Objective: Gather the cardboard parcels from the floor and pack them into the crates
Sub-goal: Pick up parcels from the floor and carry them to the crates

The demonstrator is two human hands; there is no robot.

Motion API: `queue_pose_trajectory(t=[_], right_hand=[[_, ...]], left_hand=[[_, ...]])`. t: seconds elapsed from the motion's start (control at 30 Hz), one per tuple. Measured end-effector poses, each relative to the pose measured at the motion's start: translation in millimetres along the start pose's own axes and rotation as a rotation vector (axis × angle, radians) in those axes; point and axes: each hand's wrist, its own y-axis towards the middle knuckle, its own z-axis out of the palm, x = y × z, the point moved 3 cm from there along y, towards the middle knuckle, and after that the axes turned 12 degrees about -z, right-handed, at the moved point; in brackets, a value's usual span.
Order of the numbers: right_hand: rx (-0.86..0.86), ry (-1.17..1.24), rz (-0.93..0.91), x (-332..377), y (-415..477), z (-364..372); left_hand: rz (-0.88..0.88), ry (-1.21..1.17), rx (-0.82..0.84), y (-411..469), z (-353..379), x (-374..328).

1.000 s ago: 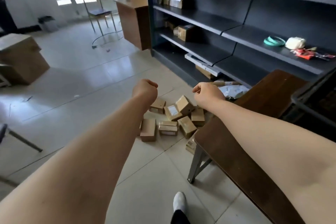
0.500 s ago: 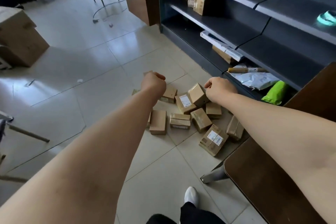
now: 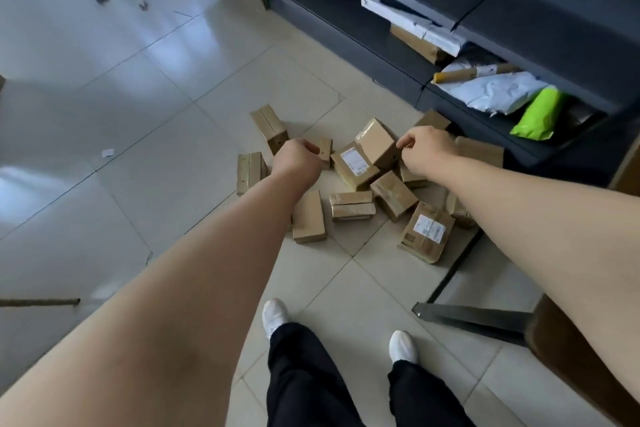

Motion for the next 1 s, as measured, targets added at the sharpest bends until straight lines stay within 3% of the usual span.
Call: queue_pose_trajectory(t=[0.3,0.57,1.0], right_hand=[[-0.037,0.054,0.155,-33,92,117],[-0.149,0.045,0.155,-106,162,225],[-0.110,0.044,0.183,-232,236,445]], left_hand=[[0.075,0.254,0.099,134,48,25],[0.209,0.218,0.122,230,166,59],[0.166,0.179,0.064,380,325,187]])
